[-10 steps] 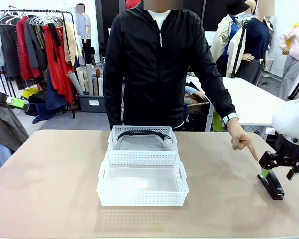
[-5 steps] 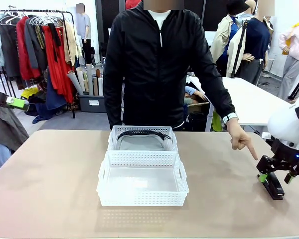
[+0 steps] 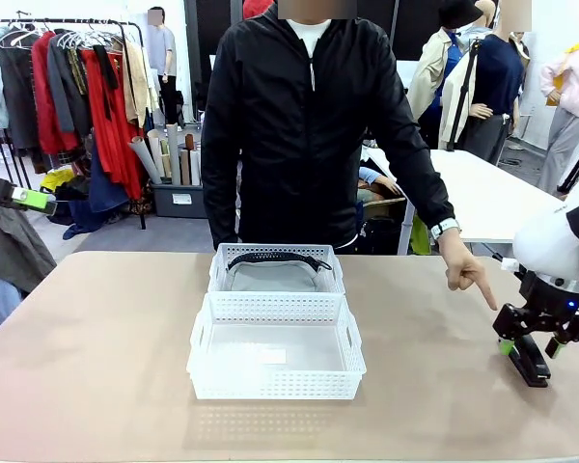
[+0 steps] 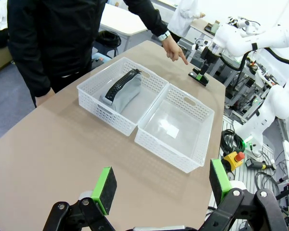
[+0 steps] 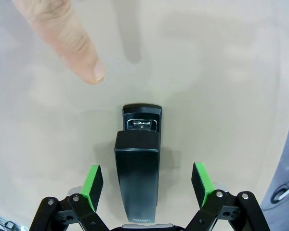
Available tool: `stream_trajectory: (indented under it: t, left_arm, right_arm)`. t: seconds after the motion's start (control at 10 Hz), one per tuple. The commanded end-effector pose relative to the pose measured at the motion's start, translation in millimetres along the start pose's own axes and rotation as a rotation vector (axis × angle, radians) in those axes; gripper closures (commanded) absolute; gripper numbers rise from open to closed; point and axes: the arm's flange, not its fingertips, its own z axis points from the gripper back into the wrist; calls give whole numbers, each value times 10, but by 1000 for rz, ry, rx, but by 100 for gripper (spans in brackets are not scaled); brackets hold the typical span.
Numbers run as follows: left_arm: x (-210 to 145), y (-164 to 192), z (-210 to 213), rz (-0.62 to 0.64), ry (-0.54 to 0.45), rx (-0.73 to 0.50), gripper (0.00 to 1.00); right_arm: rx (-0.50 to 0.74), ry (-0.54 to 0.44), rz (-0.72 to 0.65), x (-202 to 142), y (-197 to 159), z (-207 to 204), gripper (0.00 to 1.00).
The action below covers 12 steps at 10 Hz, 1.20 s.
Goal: Distribute items into two baskets.
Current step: Pick up the Stapler that the person points to.
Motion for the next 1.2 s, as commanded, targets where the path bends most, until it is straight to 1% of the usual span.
stream_trajectory:
  t: [0.0, 0.3, 0.5, 0.6, 0.8, 1.1]
  left_arm:
    - [9, -12, 10, 0, -2, 2, 0]
    - [9, -12, 10, 0, -2, 2, 0]
    - [9, -12, 10, 0, -2, 2, 0]
    - [9, -12, 10, 0, -2, 2, 0]
    - [9, -12, 10, 0, -2, 2, 0]
    - [9, -12, 10, 0, -2, 2, 0]
  right_arm:
    - [-18, -6, -3, -52, 58, -22, 20]
    - [-19, 3, -2, -72, 73, -25, 57]
    - [-21, 2, 7, -70, 72, -32, 91]
    - [-15, -12, 8, -66, 65, -29, 100]
    - [18, -31, 11, -57, 23, 31, 100]
    - [32, -29, 19, -33, 8, 50, 100]
